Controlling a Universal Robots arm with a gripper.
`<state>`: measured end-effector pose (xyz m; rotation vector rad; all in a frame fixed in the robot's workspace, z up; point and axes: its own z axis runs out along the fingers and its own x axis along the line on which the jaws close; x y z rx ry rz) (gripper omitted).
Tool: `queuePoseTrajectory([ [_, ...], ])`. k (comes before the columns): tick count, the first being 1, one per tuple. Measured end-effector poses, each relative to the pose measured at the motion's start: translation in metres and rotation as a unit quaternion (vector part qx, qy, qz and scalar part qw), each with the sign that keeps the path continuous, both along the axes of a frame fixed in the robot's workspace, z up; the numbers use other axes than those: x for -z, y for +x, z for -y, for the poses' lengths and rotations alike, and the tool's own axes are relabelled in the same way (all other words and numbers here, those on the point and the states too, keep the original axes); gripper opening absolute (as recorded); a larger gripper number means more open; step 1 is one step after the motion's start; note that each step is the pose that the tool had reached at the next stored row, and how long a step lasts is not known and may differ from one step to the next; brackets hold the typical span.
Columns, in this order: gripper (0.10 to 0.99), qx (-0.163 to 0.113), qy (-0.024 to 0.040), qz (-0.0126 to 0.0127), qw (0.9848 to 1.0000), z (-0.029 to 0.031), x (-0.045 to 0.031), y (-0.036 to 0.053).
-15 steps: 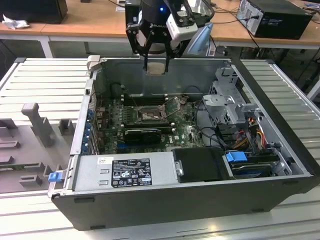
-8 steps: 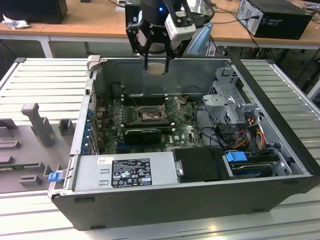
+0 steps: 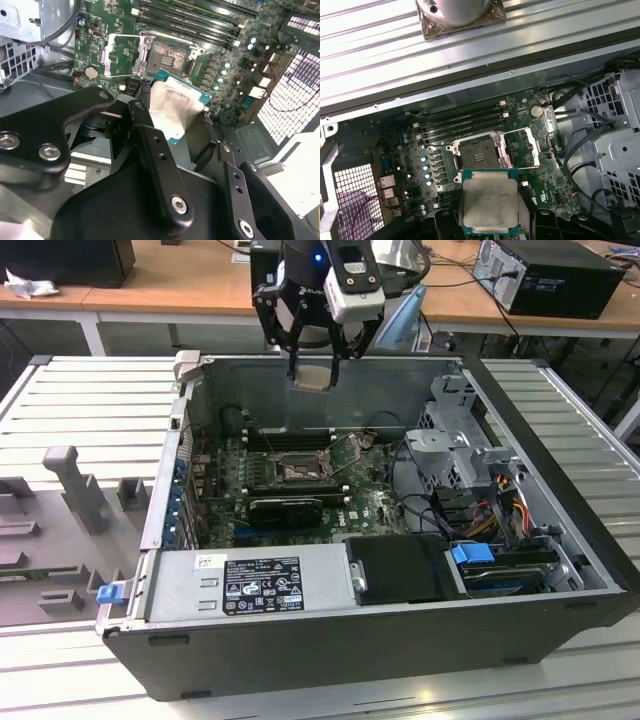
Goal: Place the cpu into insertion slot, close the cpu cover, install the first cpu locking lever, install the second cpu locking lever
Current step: 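Place the cpu into insertion slot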
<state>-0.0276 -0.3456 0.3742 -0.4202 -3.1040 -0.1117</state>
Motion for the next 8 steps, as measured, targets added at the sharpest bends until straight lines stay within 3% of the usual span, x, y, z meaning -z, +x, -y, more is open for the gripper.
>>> queuePoseTrajectory([
  [8,0.525,0.060,-0.0053,0.0000,0.9982,0.0000,0.0000,0.0000],
])
